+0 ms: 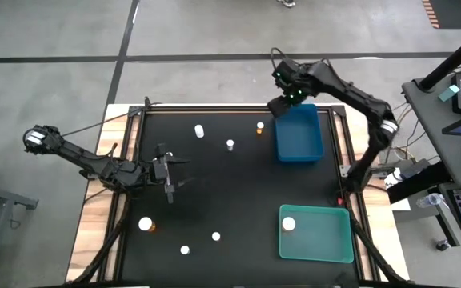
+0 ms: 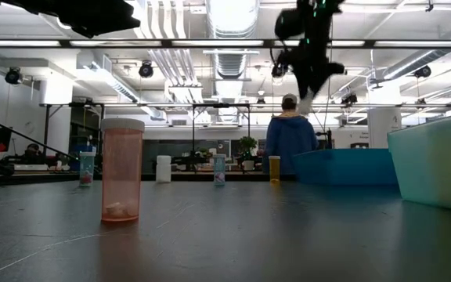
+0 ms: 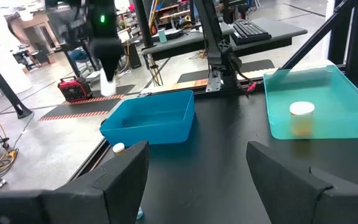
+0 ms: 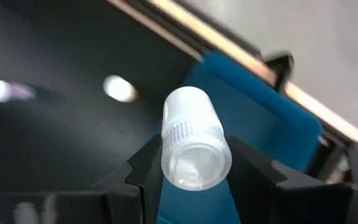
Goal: Pick and place medicine bottles into bin by pill shape (circle, oval)
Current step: Put the bottom white pill bottle into the light green bin
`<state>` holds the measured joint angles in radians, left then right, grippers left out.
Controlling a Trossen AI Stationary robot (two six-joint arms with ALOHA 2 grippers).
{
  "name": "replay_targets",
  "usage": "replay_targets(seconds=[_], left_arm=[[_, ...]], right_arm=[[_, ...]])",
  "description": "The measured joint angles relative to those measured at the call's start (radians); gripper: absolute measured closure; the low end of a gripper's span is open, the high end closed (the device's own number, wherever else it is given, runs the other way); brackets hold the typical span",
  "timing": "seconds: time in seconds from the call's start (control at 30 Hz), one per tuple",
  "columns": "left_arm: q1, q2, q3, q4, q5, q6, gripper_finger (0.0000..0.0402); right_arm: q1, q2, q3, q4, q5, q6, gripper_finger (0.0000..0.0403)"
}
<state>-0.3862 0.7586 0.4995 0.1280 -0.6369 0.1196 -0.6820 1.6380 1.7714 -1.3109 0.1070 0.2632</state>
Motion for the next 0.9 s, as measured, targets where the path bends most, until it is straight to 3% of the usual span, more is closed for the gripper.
replay_targets(seconds=[0.2, 0.37, 0.63, 0.9], left_arm=[[0.000, 0.000, 0.000, 0.000, 0.000, 0.000, 0.0148], [0.000, 0.000, 0.000, 0.000, 0.000, -0.001, 0.0148], [0.000, 0.005, 0.000, -0.003, 0.000, -0.002, 0.0148], [0.000, 0.010, 0.000, -0.002, 0.000, -0.002, 0.0148]], right_arm=[[-0.078, 0.139, -0.002, -0.054, -0.013, -0.153, 0.0261], [-0.086, 0.233, -0.002, -0.052, -0.134, -0.250, 0.0262], [-0.093, 0.321, -0.003, -0.046, -0.131, -0.273, 0.0262], [-0.111, 0.362, -0.004, -0.040, -0.026, -0.280, 0.0262]])
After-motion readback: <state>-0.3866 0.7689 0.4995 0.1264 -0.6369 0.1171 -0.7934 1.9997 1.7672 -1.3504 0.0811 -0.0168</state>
